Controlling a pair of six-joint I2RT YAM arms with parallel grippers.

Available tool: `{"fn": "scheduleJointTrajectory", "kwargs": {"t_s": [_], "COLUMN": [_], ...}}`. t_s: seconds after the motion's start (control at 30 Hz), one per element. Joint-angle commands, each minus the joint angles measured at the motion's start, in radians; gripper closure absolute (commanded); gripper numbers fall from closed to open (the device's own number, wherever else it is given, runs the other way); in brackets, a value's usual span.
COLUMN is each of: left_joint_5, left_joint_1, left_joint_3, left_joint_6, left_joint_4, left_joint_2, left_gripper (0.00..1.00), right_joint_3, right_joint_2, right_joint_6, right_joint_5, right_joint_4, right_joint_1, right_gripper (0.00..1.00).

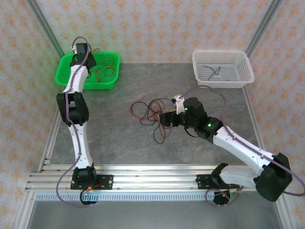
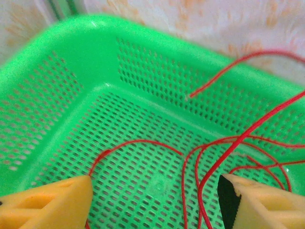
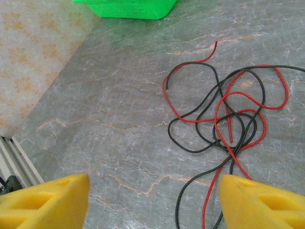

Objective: Untangle the cables

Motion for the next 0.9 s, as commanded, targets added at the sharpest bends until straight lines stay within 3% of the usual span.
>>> {"fn": "scheduleJointTrajectory", "kwargs": {"t_s": [0.0, 0.27, 0.43, 0.67, 0.87], "left_joint_5": [-0.059, 0.173, 0.256, 0.179, 0.15], "left_joint_1": [0.018, 0.023, 0.023, 0.023, 0.024], "left_joint_3": [0.028, -0.112, -0.033, 0.16, 0.188], "left_joint_6": [-0.007, -0.022, -0.007, 0.013, -0.001], "left_joint_4": [-0.05, 0.092, 0.101, 0.049, 0.106], "left_joint_2": [-0.055, -0.093, -0.014, 0.183, 0.263], "left_gripper": [0.29, 0.32, 0.35, 0.34, 0.35], "right_joint_3": [-0.017, -0.048, -0.051, -0.016, 0.049], "right_joint_2": [-0.016, -0.065, -0.051, 0.033, 0.143], "right_joint_6": [0.029, 0.058, 0.067, 0.06, 0.038], "right_joint_5": [0.037, 0.055, 0.061, 0.067, 0.059], "right_joint_4": [-0.015, -0.022, -0.017, -0.018, -0.023], "right_joint_1": [0.006, 0.006, 0.006, 0.006, 0.006], "right_gripper": [0.28, 0.28, 0.28, 0.28, 0.28]}}
